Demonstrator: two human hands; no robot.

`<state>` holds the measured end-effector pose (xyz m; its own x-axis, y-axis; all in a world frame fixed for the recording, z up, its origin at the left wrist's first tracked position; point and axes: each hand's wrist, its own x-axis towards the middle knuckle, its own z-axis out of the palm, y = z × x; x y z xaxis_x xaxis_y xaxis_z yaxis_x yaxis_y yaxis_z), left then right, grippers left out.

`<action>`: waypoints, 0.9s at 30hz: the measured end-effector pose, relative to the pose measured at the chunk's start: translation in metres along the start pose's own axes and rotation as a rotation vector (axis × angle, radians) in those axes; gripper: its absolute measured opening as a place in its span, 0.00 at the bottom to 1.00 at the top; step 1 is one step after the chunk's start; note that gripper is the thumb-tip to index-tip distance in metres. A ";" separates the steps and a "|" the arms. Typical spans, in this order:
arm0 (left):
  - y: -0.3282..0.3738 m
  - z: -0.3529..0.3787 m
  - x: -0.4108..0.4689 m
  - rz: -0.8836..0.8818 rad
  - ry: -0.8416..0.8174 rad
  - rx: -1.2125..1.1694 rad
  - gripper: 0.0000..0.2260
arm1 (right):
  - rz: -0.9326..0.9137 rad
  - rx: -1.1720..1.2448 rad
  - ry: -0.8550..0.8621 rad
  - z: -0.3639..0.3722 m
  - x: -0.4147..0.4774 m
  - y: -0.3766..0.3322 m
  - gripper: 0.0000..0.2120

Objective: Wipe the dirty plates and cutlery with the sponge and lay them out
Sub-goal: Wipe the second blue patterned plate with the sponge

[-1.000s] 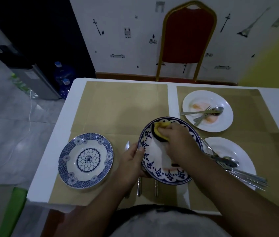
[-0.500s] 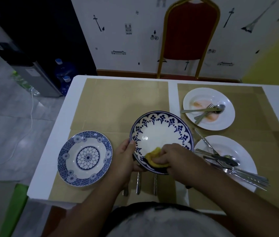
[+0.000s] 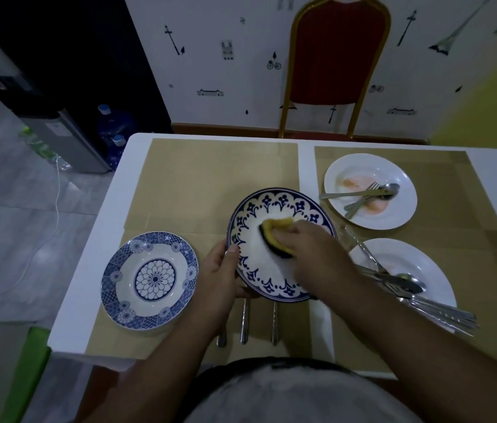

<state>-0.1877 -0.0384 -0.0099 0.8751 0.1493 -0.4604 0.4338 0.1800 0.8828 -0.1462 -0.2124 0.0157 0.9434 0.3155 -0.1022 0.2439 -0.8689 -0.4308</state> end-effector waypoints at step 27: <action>-0.004 -0.017 0.002 -0.056 0.068 -0.081 0.11 | -0.128 -0.126 -0.293 0.016 -0.018 0.006 0.27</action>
<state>-0.1913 -0.0225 -0.0162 0.8323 0.2016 -0.5163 0.4604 0.2672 0.8465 -0.1657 -0.2170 0.0010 0.8029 0.5057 -0.3157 0.3995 -0.8494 -0.3447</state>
